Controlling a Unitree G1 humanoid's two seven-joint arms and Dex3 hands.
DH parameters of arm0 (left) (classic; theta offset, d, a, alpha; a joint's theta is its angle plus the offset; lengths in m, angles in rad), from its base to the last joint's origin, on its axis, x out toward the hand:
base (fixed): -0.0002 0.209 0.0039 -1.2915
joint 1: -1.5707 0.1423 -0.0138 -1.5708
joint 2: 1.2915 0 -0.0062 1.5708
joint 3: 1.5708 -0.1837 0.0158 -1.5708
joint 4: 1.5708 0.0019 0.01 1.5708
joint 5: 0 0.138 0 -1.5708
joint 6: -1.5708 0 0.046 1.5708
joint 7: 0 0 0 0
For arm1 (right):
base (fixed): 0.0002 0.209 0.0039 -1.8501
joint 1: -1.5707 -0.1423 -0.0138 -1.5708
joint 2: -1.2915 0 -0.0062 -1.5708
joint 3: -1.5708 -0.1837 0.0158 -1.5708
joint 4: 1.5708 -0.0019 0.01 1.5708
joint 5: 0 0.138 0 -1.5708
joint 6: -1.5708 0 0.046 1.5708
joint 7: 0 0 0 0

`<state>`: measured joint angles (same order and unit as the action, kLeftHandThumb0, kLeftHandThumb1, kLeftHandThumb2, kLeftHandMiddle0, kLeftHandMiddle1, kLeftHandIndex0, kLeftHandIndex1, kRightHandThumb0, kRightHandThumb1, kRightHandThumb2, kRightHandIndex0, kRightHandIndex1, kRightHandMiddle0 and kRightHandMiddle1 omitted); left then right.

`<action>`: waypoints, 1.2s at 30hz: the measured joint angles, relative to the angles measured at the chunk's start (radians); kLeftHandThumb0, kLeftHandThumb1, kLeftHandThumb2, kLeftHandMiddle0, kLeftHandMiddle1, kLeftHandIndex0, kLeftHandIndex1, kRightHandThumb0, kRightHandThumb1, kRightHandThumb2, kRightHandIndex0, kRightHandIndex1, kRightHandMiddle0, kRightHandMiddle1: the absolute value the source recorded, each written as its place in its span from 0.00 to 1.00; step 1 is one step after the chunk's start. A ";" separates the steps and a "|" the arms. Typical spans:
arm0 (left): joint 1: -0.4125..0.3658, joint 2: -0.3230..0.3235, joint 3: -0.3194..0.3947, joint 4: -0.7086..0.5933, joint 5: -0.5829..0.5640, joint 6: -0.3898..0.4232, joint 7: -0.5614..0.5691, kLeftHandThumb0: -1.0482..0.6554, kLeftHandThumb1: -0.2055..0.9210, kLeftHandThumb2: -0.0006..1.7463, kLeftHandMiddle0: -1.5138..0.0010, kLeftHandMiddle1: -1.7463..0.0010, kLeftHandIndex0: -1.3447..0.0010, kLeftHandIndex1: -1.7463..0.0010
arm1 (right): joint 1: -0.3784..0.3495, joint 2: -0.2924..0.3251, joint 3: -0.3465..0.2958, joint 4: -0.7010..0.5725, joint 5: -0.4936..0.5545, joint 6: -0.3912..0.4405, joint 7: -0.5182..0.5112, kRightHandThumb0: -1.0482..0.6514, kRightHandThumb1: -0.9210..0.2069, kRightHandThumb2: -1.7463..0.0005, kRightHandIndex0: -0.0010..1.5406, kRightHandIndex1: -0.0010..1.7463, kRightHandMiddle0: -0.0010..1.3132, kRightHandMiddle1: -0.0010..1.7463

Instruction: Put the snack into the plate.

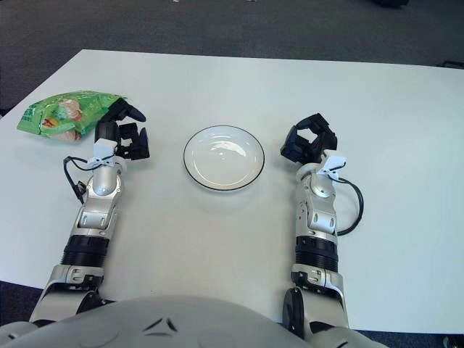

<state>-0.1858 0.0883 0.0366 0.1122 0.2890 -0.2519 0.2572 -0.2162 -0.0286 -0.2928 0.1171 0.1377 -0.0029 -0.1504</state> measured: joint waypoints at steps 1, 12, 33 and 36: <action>0.004 0.013 0.001 -0.008 0.016 -0.001 0.004 0.32 0.42 0.79 0.18 0.00 0.51 0.00 | 0.000 0.001 0.001 -0.003 -0.001 0.003 0.000 0.32 0.58 0.21 0.85 1.00 0.50 1.00; 0.071 0.093 0.017 -0.156 0.077 0.034 -0.019 0.34 0.49 0.73 0.30 0.00 0.56 0.00 | 0.003 0.001 -0.001 -0.012 -0.001 0.013 -0.001 0.32 0.57 0.21 0.85 1.00 0.49 1.00; 0.072 0.266 0.101 -0.279 0.136 0.140 -0.120 0.35 0.53 0.70 0.39 0.00 0.59 0.00 | 0.019 -0.008 -0.003 -0.013 -0.003 0.013 0.030 0.33 0.56 0.22 0.84 1.00 0.49 1.00; 0.072 0.306 0.101 -0.315 0.226 0.184 -0.121 0.52 0.46 0.74 0.54 0.06 0.60 0.00 | 0.020 -0.009 -0.003 -0.013 -0.004 0.013 0.030 0.33 0.56 0.22 0.84 1.00 0.49 1.00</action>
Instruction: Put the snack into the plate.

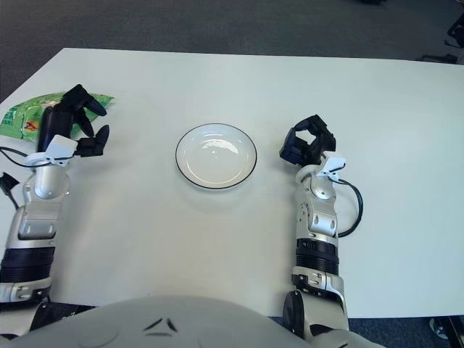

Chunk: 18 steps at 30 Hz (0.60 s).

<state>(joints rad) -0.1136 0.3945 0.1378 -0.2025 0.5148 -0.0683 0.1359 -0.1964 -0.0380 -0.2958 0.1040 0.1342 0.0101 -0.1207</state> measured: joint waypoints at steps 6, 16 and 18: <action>-0.016 0.056 -0.012 -0.017 0.163 0.043 0.019 0.60 0.53 0.68 0.65 0.10 0.63 0.00 | 0.005 -0.007 -0.002 0.002 0.000 0.000 0.002 0.33 0.56 0.23 0.84 1.00 0.49 1.00; -0.043 0.138 -0.035 0.030 0.248 0.032 0.023 0.32 0.84 0.46 0.89 0.19 0.93 0.14 | 0.007 -0.015 -0.004 0.012 0.001 -0.005 0.013 0.33 0.56 0.23 0.84 1.00 0.48 1.00; -0.045 0.149 -0.040 0.035 0.261 0.042 0.015 0.26 0.81 0.50 0.94 0.24 0.97 0.25 | 0.007 -0.017 -0.005 0.013 0.001 -0.006 0.017 0.33 0.56 0.23 0.84 1.00 0.48 1.00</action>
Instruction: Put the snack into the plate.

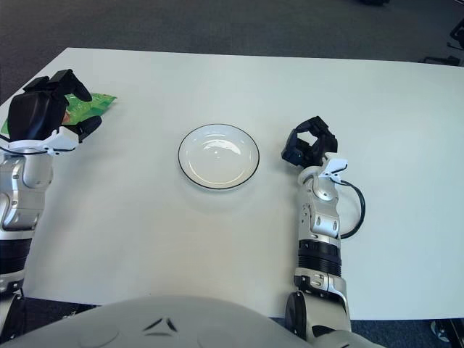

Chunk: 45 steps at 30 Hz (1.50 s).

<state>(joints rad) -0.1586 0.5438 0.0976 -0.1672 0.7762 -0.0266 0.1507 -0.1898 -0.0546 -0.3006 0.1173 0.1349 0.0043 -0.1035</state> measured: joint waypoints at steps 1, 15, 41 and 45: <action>-0.003 0.007 -0.004 0.007 0.009 0.004 -0.006 0.24 0.80 0.51 0.95 0.26 0.98 0.28 | 0.000 -0.001 0.000 0.001 0.000 0.000 0.003 0.33 0.56 0.23 0.84 1.00 0.48 1.00; -0.114 0.096 -0.063 0.232 0.090 0.006 0.056 0.15 0.89 0.40 1.00 0.74 1.00 0.54 | 0.001 -0.014 -0.005 0.008 0.002 -0.001 0.026 0.33 0.56 0.22 0.85 1.00 0.49 1.00; -0.384 0.212 -0.286 0.931 0.136 -0.069 0.316 0.01 1.00 0.42 1.00 0.92 1.00 0.54 | 0.014 -0.014 -0.007 -0.017 0.002 0.058 0.006 0.33 0.55 0.23 0.84 1.00 0.48 1.00; -0.404 0.210 -0.301 0.969 0.117 -0.053 0.288 0.00 1.00 0.42 1.00 0.96 1.00 0.58 | 0.015 -0.014 -0.008 -0.020 0.002 0.063 0.000 0.33 0.55 0.23 0.84 1.00 0.48 1.00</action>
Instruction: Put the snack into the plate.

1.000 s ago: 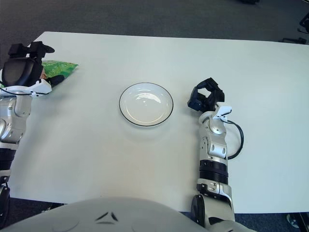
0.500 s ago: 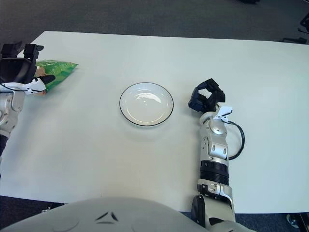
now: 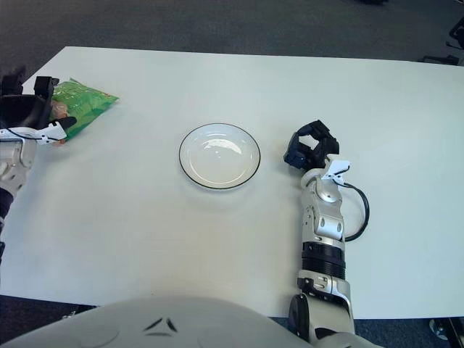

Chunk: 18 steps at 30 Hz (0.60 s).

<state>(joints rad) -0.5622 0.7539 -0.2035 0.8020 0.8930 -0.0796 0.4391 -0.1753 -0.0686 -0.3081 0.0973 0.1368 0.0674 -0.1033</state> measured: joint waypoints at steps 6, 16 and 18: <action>-0.014 -0.010 0.001 0.022 -0.075 0.041 -0.094 0.00 1.00 0.44 1.00 1.00 1.00 0.70 | 0.001 0.000 0.000 -0.002 0.000 0.001 -0.003 0.33 0.55 0.23 0.84 1.00 0.48 1.00; -0.045 -0.070 -0.015 0.146 -0.152 0.052 -0.111 0.00 1.00 0.44 1.00 1.00 1.00 0.80 | 0.004 -0.002 0.001 -0.006 0.000 0.003 -0.002 0.33 0.55 0.23 0.84 1.00 0.48 1.00; -0.055 -0.081 -0.019 0.174 -0.161 0.051 -0.097 0.00 1.00 0.45 1.00 1.00 1.00 0.81 | 0.005 -0.002 0.000 -0.009 0.000 0.006 -0.002 0.33 0.55 0.23 0.84 1.00 0.48 1.00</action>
<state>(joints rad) -0.6168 0.6728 -0.2229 0.9761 0.7315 -0.0288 0.3422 -0.1707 -0.0707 -0.3077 0.0887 0.1367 0.0729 -0.1053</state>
